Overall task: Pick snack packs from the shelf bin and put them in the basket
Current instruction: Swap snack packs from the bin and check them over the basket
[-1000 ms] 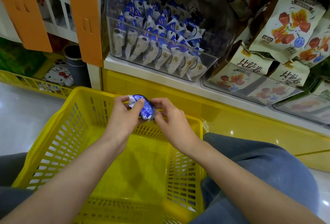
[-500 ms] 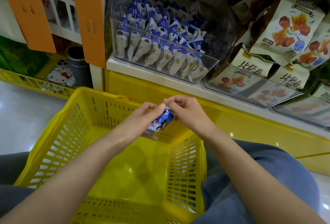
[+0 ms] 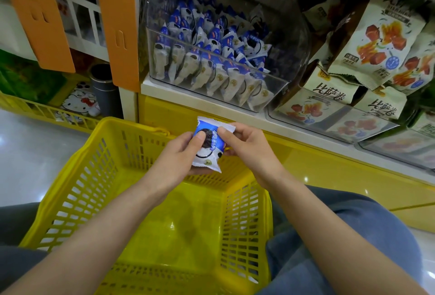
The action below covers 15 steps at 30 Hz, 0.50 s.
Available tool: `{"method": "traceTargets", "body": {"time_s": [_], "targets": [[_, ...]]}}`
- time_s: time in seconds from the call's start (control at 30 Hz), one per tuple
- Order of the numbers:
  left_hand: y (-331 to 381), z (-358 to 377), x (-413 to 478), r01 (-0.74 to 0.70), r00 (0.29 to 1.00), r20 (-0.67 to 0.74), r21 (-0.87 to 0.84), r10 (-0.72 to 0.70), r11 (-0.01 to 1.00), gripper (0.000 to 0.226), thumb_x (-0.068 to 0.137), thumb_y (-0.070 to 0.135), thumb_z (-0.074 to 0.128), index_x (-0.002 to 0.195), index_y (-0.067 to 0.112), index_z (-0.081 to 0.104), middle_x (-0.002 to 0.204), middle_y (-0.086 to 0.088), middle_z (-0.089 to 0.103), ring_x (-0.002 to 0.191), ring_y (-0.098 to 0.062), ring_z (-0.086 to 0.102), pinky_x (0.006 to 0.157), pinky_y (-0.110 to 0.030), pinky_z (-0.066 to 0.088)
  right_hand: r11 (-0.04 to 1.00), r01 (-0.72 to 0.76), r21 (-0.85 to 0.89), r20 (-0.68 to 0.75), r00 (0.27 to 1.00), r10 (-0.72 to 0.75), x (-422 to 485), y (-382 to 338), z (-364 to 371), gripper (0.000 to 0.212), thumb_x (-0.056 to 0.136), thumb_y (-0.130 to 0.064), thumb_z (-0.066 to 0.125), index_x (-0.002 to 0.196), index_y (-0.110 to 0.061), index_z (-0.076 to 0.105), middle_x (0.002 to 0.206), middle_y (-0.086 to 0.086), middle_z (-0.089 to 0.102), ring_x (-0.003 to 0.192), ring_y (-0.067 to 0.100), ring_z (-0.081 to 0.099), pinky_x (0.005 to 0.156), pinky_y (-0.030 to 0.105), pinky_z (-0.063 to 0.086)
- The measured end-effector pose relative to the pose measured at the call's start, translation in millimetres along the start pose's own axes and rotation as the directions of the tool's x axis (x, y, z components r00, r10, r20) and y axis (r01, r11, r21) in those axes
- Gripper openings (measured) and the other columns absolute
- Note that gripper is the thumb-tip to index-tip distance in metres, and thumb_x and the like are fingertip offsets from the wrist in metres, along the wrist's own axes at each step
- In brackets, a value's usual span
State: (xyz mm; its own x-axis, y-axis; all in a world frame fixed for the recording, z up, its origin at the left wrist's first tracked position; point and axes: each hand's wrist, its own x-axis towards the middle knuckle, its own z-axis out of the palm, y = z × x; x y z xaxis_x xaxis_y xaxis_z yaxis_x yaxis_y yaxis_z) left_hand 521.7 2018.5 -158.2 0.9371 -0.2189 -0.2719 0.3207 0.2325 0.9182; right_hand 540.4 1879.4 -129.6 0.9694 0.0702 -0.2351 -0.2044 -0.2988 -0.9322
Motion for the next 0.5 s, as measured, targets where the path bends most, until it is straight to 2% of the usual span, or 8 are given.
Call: {"method": "traceTargets", "body": {"time_s": [0.1, 0.17, 0.23, 0.33, 0.4, 0.5], "targets": [[1, -1, 1, -0.008, 1.000, -0.024, -0.018, 0.008, 1.000, 0.023, 0.092, 0.023, 0.051, 0.110, 0.009, 0.057, 0.092, -0.004, 0.070, 0.073, -0.010, 0.069, 0.059, -0.023, 0.056, 0.997, 0.020, 0.068, -0.062, 0.998, -0.016, -1, 0, 1, 0.009, 0.091, -0.011, 0.055, 0.087, -0.014, 0.063, 0.076, 0.005, 0.066, 0.060, 0.001, 0.061, 0.055, 0.015, 0.051], [2, -3, 3, -0.029, 0.997, -0.076, -0.002, 0.029, 1.000, 0.030, 0.085, 0.017, 0.063, 0.113, 0.012, 0.053, 0.096, -0.003, 0.069, 0.073, -0.009, 0.069, 0.056, -0.020, 0.054, 0.987, 0.000, 0.163, -0.073, 0.997, 0.012, -1, 0, 1, 0.008, 0.091, -0.009, 0.054, 0.088, -0.012, 0.061, 0.081, 0.007, 0.068, 0.062, 0.004, 0.064, 0.058, 0.018, 0.055], [5, -6, 6, -0.072, 0.980, -0.181, 0.042, 0.078, 0.997, 0.035, 0.080, 0.013, 0.069, 0.110, 0.016, 0.052, 0.096, 0.000, 0.067, 0.073, -0.009, 0.067, 0.058, -0.019, 0.053, 0.969, -0.024, 0.244, -0.040, 0.999, 0.035, -2, -2, 0, 0.008, 0.091, -0.005, 0.054, 0.097, -0.008, 0.058, 0.091, 0.012, 0.067, 0.068, 0.008, 0.065, 0.063, 0.021, 0.057], [14, -13, 12, -0.163, 0.945, -0.291, -0.021, 0.150, 0.986, 0.028, 0.079, 0.011, 0.069, 0.102, 0.017, 0.053, 0.087, 0.003, 0.069, 0.066, -0.005, 0.065, 0.056, -0.014, 0.051, 0.977, -0.045, 0.209, 0.082, 0.996, 0.028, -5, -7, 0, 0.029, 0.087, 0.003, 0.056, 0.114, -0.005, 0.051, 0.098, 0.015, 0.063, 0.069, 0.011, 0.064, 0.065, 0.022, 0.056], [20, -18, 14, -0.217, 0.939, -0.288, -0.074, 0.187, 0.973, 0.025, 0.079, 0.012, 0.068, 0.102, 0.014, 0.056, 0.084, 0.003, 0.071, 0.065, -0.002, 0.066, 0.057, -0.013, 0.051, 0.988, -0.043, 0.151, 0.153, 0.988, 0.019, -10, -8, 6, 0.036, 0.084, 0.006, 0.058, 0.118, -0.002, 0.049, 0.095, 0.013, 0.064, 0.068, 0.010, 0.064, 0.065, 0.022, 0.055], [22, -16, 12, -0.236, 0.958, -0.189, -0.081, 0.217, 0.968, 0.028, 0.075, 0.017, 0.069, 0.102, 0.014, 0.061, 0.086, 0.004, 0.074, 0.078, -0.005, 0.068, 0.069, -0.017, 0.054, 0.984, -0.030, 0.177, 0.139, 0.990, 0.005, -16, -8, 12, 0.036, 0.082, 0.009, 0.058, 0.117, 0.004, 0.050, 0.094, 0.016, 0.065, 0.071, 0.013, 0.065, 0.065, 0.022, 0.055]]}}
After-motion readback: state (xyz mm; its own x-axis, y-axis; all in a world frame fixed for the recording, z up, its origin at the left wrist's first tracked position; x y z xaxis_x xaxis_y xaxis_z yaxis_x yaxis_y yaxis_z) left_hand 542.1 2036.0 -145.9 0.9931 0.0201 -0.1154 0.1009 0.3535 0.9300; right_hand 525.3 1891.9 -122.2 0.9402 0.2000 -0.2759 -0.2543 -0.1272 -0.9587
